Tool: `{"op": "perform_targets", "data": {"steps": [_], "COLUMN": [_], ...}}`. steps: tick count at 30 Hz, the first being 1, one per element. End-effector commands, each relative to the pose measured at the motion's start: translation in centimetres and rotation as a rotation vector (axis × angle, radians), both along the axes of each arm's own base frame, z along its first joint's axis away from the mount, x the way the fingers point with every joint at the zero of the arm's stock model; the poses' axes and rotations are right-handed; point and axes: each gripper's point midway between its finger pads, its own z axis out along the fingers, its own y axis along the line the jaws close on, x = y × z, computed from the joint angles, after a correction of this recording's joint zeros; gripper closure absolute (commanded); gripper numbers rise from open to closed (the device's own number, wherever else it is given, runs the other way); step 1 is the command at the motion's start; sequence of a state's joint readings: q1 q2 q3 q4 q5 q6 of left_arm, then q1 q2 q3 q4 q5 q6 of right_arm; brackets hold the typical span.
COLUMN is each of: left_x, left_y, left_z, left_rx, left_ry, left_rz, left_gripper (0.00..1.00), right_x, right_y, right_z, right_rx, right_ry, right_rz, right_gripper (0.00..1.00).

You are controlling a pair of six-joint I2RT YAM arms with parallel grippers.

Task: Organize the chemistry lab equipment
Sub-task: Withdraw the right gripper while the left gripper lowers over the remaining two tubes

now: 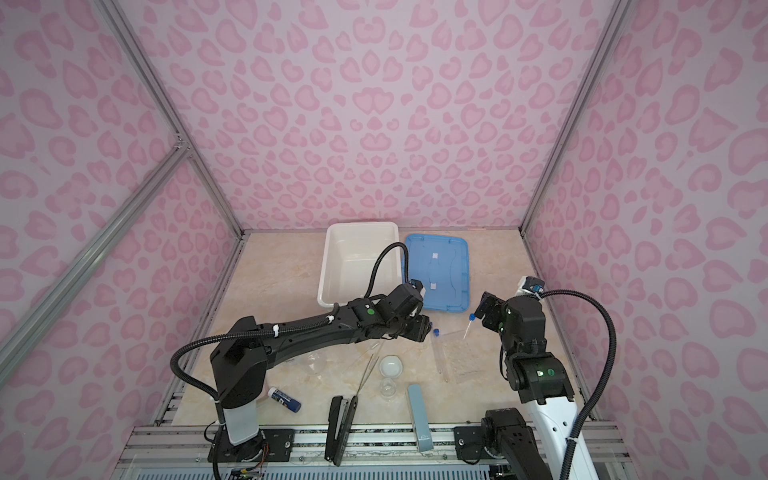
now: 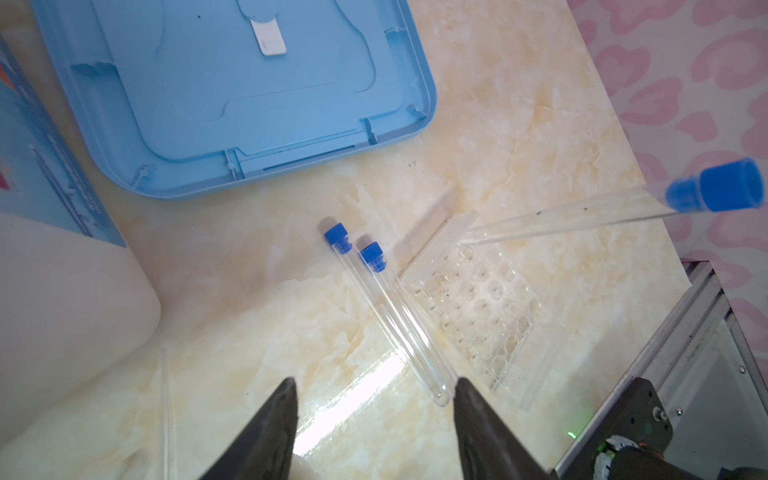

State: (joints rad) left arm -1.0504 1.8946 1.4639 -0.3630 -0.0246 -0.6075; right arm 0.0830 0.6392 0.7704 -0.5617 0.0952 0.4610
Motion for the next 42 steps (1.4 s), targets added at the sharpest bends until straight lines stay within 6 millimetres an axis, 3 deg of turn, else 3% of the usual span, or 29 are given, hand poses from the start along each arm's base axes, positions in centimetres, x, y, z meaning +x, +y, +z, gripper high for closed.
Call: {"op": "perform_targets", "data": {"steps": [1,9,17,28,38,42], "left_x": [-0.7,-1.6,-3.1,-2.9,-2.4,-2.4], "left_y": [-0.3,-0.4,-2.0,-3.0,-3.4,-3.5], "left_z": [-0.3,-3.1,-6.0,-9.6,-9.5,-10.3], "left_rx": [-0.003,0.048,0.087,0.141,0.134,0.157], "left_ry": [-0.016,0.004,0.051,0.06,0.049,0.06], "left_rz": [0.011,0.056,-0.003,-0.016,-0.004,-0.005], "left_gripper": [0.39,0.47,0.47,0.48,0.48,0.48], "right_x": [-0.3,-2.4,-5.7,-6.2,-6.1,-6.2], "right_y": [1.5,4.4,5.5,6.6,7.0,6.8], "right_z": [-0.5,-2.8,-4.1,-4.4,-5.8,-6.1], "right_rx": [0.011,0.137,0.199,0.249,0.264,0.264], "right_ry": [0.024,0.117,0.199,0.22,0.246,0.242], "right_rz": [0.095,0.226,0.279,0.319,0.334,0.322], "right_gripper": [0.05,0.06,0.1,0.02,0.02,0.02]}}
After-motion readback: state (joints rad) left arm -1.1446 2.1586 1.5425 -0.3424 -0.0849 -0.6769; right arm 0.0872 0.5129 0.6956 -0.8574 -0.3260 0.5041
